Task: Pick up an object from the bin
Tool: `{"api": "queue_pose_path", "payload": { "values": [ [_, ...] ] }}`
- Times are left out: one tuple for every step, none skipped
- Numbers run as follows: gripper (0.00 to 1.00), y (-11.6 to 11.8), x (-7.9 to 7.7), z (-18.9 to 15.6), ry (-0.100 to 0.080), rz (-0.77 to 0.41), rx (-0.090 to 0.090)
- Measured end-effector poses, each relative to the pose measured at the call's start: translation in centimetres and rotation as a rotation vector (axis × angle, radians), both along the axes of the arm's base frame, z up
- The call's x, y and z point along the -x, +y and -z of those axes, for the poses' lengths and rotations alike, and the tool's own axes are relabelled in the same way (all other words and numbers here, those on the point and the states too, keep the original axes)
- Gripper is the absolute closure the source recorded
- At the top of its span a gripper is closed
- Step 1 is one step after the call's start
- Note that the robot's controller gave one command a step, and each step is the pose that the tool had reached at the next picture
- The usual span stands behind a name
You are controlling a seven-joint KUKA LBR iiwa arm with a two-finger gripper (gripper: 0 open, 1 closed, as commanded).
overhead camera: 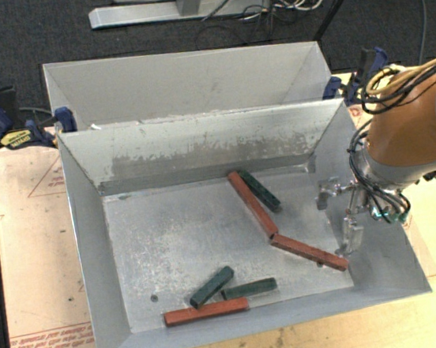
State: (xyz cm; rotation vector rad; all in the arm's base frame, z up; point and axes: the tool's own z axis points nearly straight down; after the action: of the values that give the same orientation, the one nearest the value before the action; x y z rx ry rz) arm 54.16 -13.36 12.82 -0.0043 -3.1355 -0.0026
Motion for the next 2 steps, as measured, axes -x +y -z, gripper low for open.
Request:
{"api": "queue_pose_path", "payload": {
  "values": [
    [0.00, 5.23, 3.31, 5.79, -0.011, -0.508, -0.001],
    [1.00, 5.20, 3.33, 5.71, -0.008, -0.511, -0.001]
  ]
}}
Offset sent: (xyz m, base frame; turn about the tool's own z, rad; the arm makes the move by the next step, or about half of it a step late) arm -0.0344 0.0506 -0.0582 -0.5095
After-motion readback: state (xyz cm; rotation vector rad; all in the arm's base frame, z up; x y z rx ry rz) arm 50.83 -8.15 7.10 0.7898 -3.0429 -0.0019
